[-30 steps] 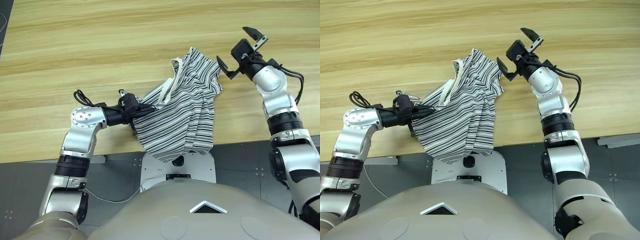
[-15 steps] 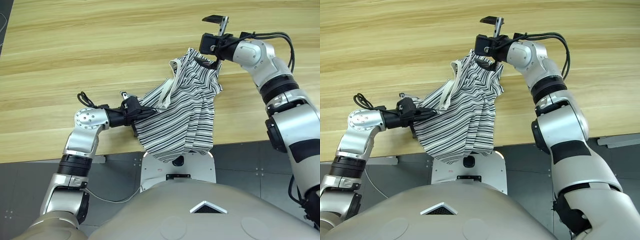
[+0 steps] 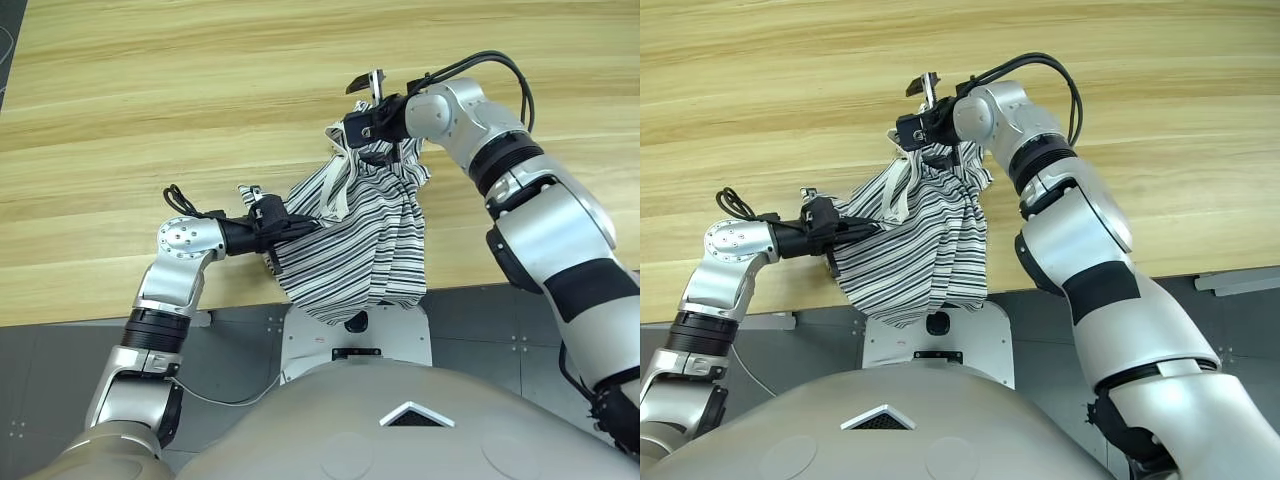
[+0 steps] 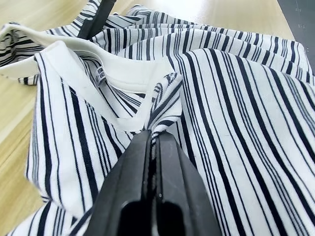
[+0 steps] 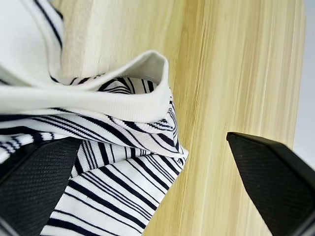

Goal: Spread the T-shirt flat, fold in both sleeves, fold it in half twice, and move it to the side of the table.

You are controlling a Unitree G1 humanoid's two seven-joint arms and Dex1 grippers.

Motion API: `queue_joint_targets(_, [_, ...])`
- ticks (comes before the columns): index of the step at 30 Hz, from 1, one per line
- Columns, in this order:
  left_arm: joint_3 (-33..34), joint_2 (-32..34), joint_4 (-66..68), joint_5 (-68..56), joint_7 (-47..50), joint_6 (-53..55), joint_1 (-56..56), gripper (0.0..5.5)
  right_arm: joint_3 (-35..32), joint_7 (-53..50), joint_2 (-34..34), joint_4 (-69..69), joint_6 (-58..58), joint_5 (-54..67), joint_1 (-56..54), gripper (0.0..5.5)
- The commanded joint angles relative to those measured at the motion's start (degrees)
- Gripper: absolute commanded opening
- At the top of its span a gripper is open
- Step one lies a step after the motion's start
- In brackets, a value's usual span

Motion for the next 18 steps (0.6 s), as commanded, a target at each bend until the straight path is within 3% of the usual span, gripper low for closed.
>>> queue_joint_targets(1, [-0.62,-0.23,-0.33,0.70,0.88,0.44,0.01,0.12,-0.03,5.86,0.06,0.93,0.74,0.17,-2.64,5.50])
queue_joint_targets(11, [-0.80,-0.44,0.51,0.91,0.99,0.25,-0.54,0.12,6.13,23.95,-6.03,1.08,-1.62,-5.35,-3.45,5.50])
queue_joint_targets(18, [-0.43,-1.05,2.08,1.21,2.30,-0.35,-1.29,0.12,4.97,24.44,-8.42,-0.35,-2.45,-3.34,-3.16,5.50])
